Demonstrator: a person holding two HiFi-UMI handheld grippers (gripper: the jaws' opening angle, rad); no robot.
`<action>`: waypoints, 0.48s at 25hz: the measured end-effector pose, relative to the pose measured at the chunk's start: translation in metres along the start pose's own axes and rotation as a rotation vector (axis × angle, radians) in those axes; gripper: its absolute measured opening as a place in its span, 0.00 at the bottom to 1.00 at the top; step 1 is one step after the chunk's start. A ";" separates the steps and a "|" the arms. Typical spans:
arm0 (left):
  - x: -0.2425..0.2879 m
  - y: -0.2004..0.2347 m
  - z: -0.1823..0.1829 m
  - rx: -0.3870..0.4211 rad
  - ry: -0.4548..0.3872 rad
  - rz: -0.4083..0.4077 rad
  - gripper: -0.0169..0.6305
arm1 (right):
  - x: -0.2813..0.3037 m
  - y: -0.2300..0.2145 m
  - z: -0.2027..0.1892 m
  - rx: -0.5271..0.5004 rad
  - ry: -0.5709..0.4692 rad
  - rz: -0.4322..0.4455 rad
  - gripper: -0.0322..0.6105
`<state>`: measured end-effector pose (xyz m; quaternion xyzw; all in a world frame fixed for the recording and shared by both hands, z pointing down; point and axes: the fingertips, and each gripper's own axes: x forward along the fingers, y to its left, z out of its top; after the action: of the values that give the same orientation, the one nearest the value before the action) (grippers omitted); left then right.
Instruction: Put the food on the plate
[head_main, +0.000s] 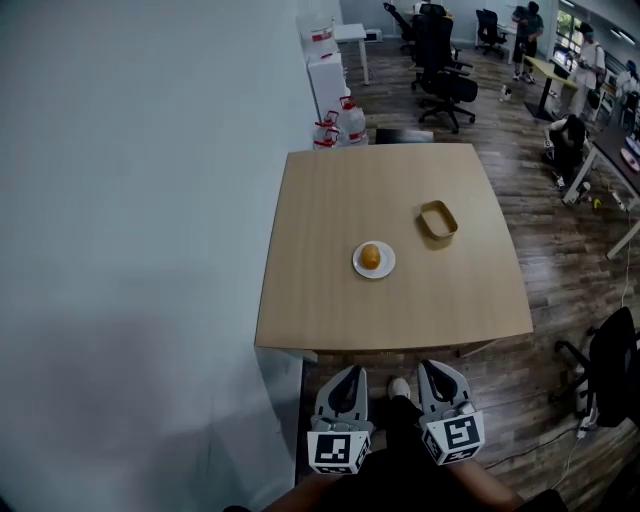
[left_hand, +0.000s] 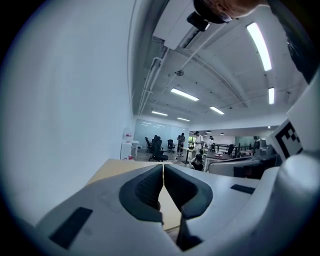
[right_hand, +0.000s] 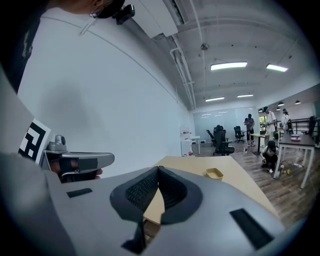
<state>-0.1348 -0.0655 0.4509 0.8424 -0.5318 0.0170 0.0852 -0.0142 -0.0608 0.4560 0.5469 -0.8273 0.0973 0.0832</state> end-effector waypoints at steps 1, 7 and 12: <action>-0.009 -0.002 0.002 0.017 -0.007 -0.008 0.06 | -0.009 0.008 0.002 -0.009 -0.008 -0.001 0.14; -0.049 0.003 -0.012 -0.058 -0.005 -0.031 0.06 | -0.059 0.021 -0.003 -0.054 -0.029 -0.058 0.14; -0.057 0.011 -0.011 -0.051 -0.015 -0.028 0.06 | -0.077 -0.001 -0.007 -0.062 -0.042 -0.117 0.14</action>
<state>-0.1685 -0.0168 0.4565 0.8474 -0.5208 -0.0040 0.1031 0.0169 0.0090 0.4445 0.5936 -0.7980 0.0551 0.0882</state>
